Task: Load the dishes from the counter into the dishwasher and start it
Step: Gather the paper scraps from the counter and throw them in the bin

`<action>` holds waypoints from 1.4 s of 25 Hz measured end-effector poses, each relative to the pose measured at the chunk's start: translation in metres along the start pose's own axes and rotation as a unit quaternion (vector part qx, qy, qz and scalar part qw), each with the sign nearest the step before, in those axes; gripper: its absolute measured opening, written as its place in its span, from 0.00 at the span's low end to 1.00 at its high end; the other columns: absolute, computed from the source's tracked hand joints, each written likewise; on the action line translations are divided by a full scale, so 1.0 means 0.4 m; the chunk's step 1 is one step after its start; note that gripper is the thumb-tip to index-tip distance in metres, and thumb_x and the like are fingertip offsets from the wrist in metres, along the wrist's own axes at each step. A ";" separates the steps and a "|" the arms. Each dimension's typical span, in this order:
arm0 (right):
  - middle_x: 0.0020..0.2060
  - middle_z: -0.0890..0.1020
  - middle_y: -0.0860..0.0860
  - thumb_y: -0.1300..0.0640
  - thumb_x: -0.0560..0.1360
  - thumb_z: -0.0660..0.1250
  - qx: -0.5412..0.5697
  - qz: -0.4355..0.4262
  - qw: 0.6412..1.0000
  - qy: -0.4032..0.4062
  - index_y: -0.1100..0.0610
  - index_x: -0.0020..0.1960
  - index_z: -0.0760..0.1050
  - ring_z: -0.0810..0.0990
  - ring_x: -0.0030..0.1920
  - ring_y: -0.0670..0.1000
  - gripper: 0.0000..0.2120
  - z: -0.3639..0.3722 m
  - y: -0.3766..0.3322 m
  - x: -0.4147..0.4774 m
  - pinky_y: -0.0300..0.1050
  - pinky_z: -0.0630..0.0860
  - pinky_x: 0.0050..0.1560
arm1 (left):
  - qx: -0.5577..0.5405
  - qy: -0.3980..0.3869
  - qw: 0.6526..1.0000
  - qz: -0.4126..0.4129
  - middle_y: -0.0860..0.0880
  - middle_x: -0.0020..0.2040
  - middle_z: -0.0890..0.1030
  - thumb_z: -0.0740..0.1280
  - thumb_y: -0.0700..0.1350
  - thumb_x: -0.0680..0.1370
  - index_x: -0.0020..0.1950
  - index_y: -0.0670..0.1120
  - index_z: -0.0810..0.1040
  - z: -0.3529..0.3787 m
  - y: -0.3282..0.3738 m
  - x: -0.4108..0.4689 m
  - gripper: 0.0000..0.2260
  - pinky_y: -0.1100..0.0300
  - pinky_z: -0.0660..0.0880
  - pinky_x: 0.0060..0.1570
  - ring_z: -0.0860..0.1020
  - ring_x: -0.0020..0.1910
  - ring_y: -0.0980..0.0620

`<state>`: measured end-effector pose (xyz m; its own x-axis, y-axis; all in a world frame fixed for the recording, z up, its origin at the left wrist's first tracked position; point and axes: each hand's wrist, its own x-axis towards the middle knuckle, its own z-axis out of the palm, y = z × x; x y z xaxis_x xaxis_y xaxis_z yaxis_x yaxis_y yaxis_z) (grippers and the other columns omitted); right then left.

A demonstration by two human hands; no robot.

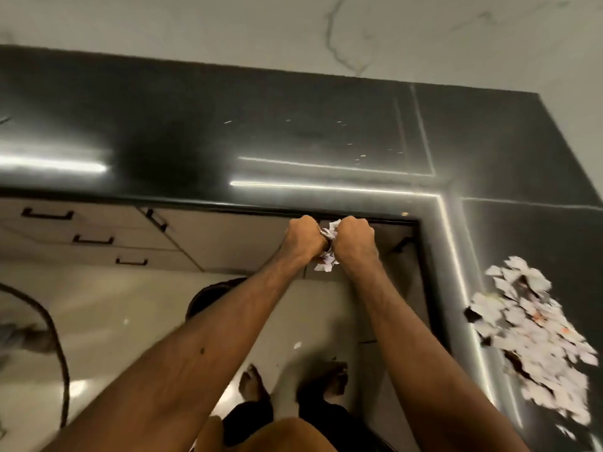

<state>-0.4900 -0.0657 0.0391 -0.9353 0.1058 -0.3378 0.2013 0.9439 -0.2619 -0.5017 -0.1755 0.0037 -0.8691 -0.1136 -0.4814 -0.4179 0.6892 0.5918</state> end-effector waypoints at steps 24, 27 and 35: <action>0.59 0.85 0.55 0.53 0.82 0.67 0.017 -0.150 0.958 -0.245 0.53 0.64 0.82 0.83 0.60 0.58 0.13 1.436 -0.446 0.204 0.47 0.79 0.58 | -0.228 0.081 0.915 -0.322 0.40 0.60 0.84 0.62 0.46 0.84 0.64 0.41 0.82 0.301 -1.358 0.365 0.14 0.55 0.75 0.57 0.81 0.60 0.41; 0.66 0.81 0.51 0.51 0.81 0.71 0.066 -0.118 0.944 -0.300 0.48 0.73 0.76 0.81 0.62 0.53 0.21 1.497 -0.420 0.225 0.34 0.76 0.50 | -0.209 0.044 0.922 -0.322 0.41 0.65 0.81 0.62 0.44 0.84 0.67 0.43 0.79 0.315 -1.407 0.386 0.14 0.53 0.75 0.61 0.79 0.64 0.41; 0.74 0.75 0.55 0.63 0.82 0.66 0.103 -0.080 0.926 -0.353 0.53 0.80 0.67 0.75 0.72 0.55 0.28 1.483 -0.404 0.226 0.42 0.71 0.68 | -0.200 0.030 0.931 -0.303 0.44 0.68 0.79 0.65 0.45 0.83 0.71 0.46 0.76 0.274 -1.394 0.379 0.17 0.56 0.74 0.65 0.77 0.66 0.44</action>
<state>-0.4344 -0.3941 -0.4854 -0.5488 -0.3294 -0.7683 0.1969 0.8423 -0.5018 -0.3713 -0.4984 -0.4700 -0.4500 -0.4437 -0.7750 -0.8910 0.1648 0.4230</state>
